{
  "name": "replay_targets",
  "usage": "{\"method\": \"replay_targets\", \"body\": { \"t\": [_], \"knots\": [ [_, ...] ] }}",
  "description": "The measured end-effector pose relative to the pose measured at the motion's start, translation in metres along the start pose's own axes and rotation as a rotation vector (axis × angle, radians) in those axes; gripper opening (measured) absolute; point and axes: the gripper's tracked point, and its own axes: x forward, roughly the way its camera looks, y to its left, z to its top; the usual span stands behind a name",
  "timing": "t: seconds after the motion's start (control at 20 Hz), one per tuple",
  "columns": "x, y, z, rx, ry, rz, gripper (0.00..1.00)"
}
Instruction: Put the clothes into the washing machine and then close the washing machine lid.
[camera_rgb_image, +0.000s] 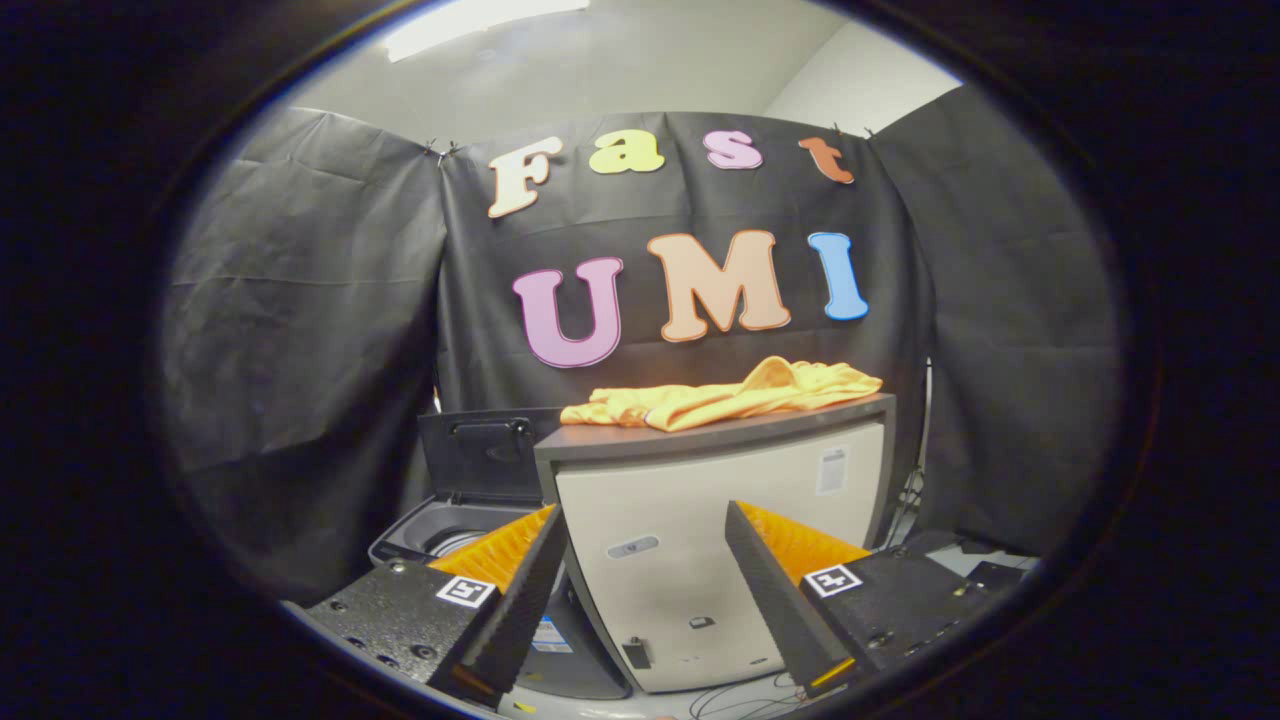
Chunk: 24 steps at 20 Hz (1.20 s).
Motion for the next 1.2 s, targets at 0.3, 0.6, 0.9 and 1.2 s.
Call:
{"method": "replay_targets", "body": {
  "t": [0.3, 0.6, 0.9, 1.2],
  "knots": [
    [0.054, -0.013, 0.051, -0.051, 0.013, -0.014, 0.97],
    [0.109, -0.035, 0.098, -0.051, 0.044, -0.062, 0.97],
    [0.175, -0.062, 0.105, 0.002, 0.16, -0.084, 0.97],
    [0.229, -0.102, 0.084, 0.008, 0.292, -0.153, 0.97]
  ]
}}
